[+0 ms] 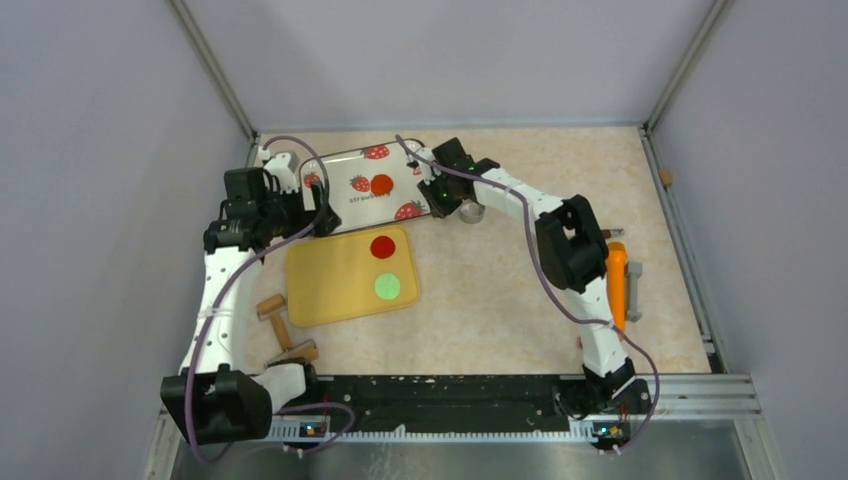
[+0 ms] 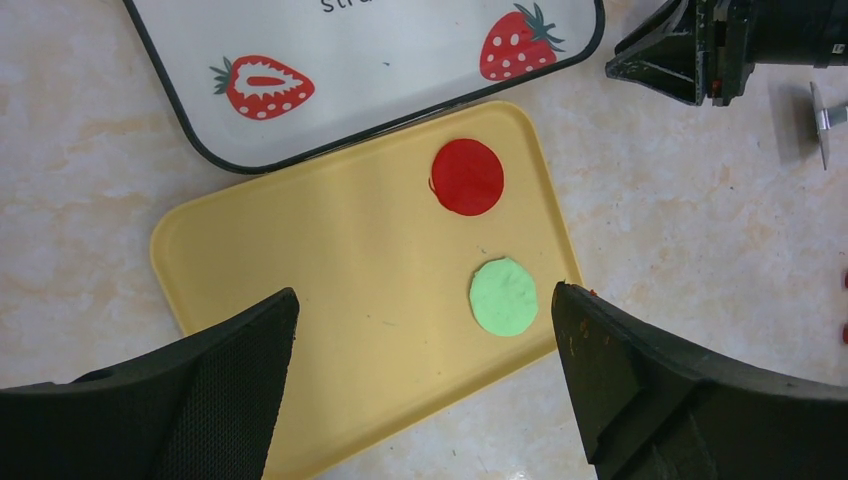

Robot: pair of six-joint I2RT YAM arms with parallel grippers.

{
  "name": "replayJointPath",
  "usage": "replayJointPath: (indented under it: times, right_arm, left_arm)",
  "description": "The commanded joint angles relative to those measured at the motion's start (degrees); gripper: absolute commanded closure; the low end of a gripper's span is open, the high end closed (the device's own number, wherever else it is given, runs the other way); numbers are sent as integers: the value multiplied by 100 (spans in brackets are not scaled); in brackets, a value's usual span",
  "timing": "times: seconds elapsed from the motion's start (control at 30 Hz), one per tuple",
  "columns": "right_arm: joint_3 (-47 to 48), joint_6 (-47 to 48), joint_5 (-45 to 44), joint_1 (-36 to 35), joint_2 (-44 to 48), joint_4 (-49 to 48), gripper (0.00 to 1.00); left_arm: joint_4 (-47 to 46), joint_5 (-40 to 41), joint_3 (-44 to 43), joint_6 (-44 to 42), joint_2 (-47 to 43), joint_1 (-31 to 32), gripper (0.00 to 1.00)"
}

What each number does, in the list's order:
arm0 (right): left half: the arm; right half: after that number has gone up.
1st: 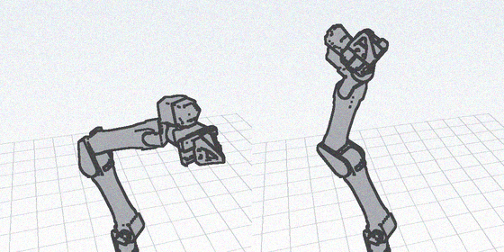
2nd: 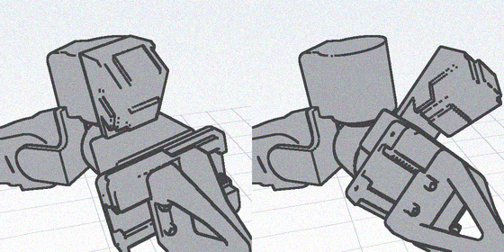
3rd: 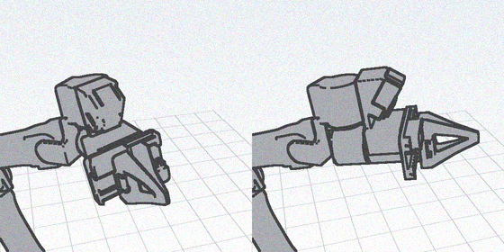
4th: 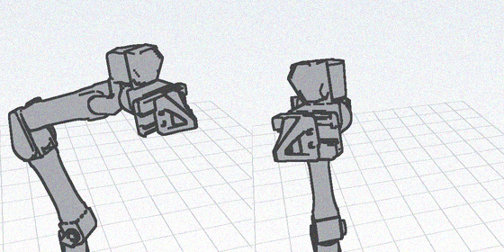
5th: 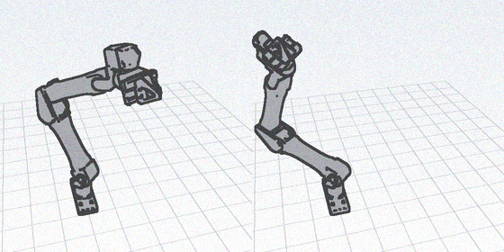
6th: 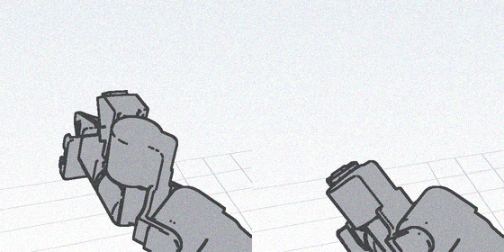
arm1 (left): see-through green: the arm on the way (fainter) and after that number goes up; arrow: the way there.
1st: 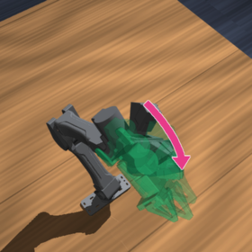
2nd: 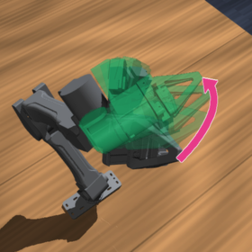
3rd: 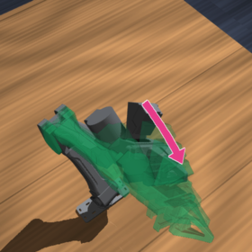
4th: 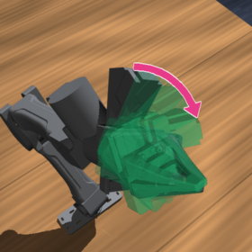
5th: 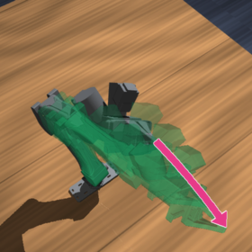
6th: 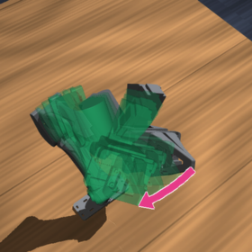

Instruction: Roll out the dumpling wrappers from the dough

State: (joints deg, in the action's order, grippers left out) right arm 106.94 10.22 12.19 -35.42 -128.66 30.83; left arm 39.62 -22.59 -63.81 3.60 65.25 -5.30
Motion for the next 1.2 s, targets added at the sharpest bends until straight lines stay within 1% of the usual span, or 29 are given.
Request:
replayJointPath:
  times: [0.0, 0.13, 0.3, 0.37, 0.47, 0.57, 0.6, 0.67, 0.77, 0.9, 1.03, 1.1, 1.17]
  right_arm:
    - [27, 96, -722, 75, 113, -289, 78]
    - [-280, 227, -779, 219, 272, -275, 79]
    - [-630, 493, -967, 382, 502, -142, 81]
    - [-842, 591, -1104, 484, 628, -150, 82]
    - [-1123, 747, -1197, 674, 878, -133, 82]
    - [-1399, 900, -1376, 919, 1096, -159, 83]
    - [-1469, 938, -1399, 1021, 1156, -149, 83]
    - [-1581, 954, -1440, 1226, 1258, -152, 83]
    - [-1669, 956, -1454, 1524, 1353, -197, 83]
    - [-1684, 977, -1434, 1758, 1494, -116, 83]
    - [-1863, 868, -1254, 1935, 2083, 78, 83]
    - [-1940, 747, -992, 2009, 2452, 319, 82]
    - [-2026, 659, -844, 2059, 2896, 611, 82]
  left_arm:
    - [-173, -131, 111, 154, -162, -147, 1]
    - [-198, -137, 166, 165, -139, -175, 1]
    - [-320, -331, 163, 244, 16, -173, 1]
    - [-372, -239, 123, 222, 142, -146, 1]
    - [-380, 222, -15, -13, 357, 73, 2]
    - [-426, 591, -225, -365, 659, 482, 2]
    - [-465, 698, -303, -516, 781, 803, 3]
    - [-538, 851, -511, -709, 1070, 1245, 3]
    - [-558, 1003, -1059, -707, 1786, 1742, 5]
    - [-761, 1199, -2076, -41, 3138, 2076, 9]
    - [-841, 1814, -3531, 361, 4550, 2461, 11]
    - [-862, 2012, -4161, 545, 5190, 2613, 12]
    - [-936, 2390, -4715, 731, 5727, 2752, 13]
